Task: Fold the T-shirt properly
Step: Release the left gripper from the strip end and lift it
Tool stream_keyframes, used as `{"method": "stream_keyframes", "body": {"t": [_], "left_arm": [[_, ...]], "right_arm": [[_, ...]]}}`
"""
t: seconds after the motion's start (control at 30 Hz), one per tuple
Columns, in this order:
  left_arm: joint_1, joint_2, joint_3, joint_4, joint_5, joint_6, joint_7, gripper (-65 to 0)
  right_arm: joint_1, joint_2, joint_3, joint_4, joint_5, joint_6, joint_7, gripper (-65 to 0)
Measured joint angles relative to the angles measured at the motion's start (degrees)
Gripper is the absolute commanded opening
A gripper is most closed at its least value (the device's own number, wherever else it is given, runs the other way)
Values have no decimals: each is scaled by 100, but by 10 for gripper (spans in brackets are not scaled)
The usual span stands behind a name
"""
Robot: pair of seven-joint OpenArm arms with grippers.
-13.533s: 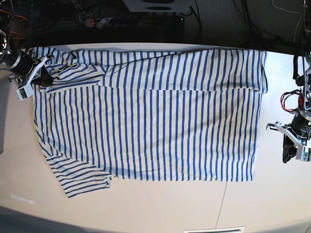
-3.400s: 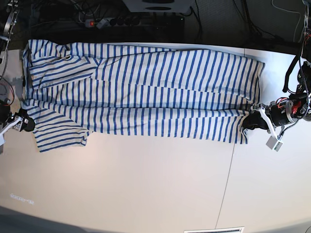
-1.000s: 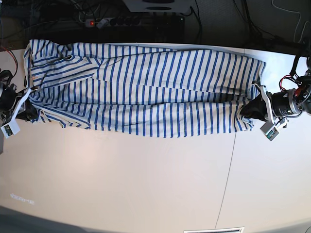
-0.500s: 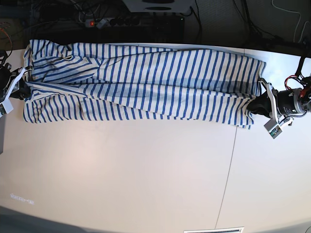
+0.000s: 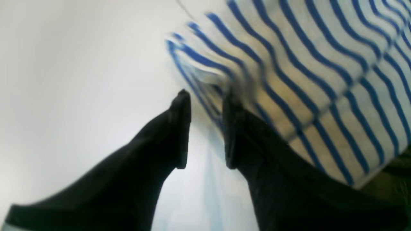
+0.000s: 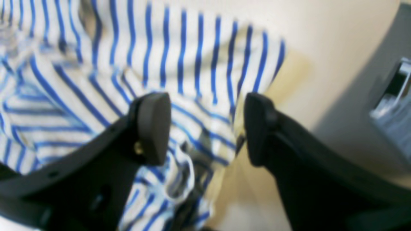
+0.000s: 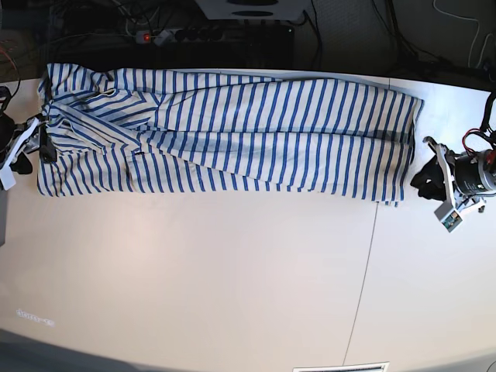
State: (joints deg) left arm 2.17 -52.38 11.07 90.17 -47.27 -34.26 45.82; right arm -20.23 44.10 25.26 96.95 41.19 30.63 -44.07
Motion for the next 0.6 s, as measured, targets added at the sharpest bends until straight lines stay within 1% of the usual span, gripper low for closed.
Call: {"method": "stream_keyframes", "body": {"t": [0.1, 0.23, 0.27, 0.3, 0.33, 0.37, 0.4, 0.53, 0.6], "left_arm": [[0, 0, -527, 28, -350, 22, 170, -448], [4, -2, -1067, 28, -970, 39, 678, -448], [39, -2, -1150, 28, -1139, 39, 780, -448], [92, -2, -1226, 31, -1353, 35, 846, -450], [195, -2, -1311, 31, -1547, -7, 859, -456], [308, 17, -1410, 31, -1681, -94, 866, -457], [424, 68, -1526, 31, -1700, -118, 861, -457], [868, 315, -1893, 31, -2041, -146, 883, -457], [1016, 448, -2015, 31, -2031, -162, 883, -457]], "right_arm": [[260, 2, 11, 2, 229, 0, -15, -288], [321, -2, 11, 2, 831, 0, -337, -291], [310, -20, 11, 2, 901, 0, -404, -310], [308, -50, 11, 2, 966, 0, -455, -366], [308, -114, 11, 2, 962, 2, -485, -459], [308, -186, 11, 2, 962, 2, -487, -582], [297, -262, 11, 2, 966, 2, -501, -650], [293, -577, 11, -11, 763, 2, -444, -650], [293, -730, 11, -63, 597, 0, -319, -650]]}}
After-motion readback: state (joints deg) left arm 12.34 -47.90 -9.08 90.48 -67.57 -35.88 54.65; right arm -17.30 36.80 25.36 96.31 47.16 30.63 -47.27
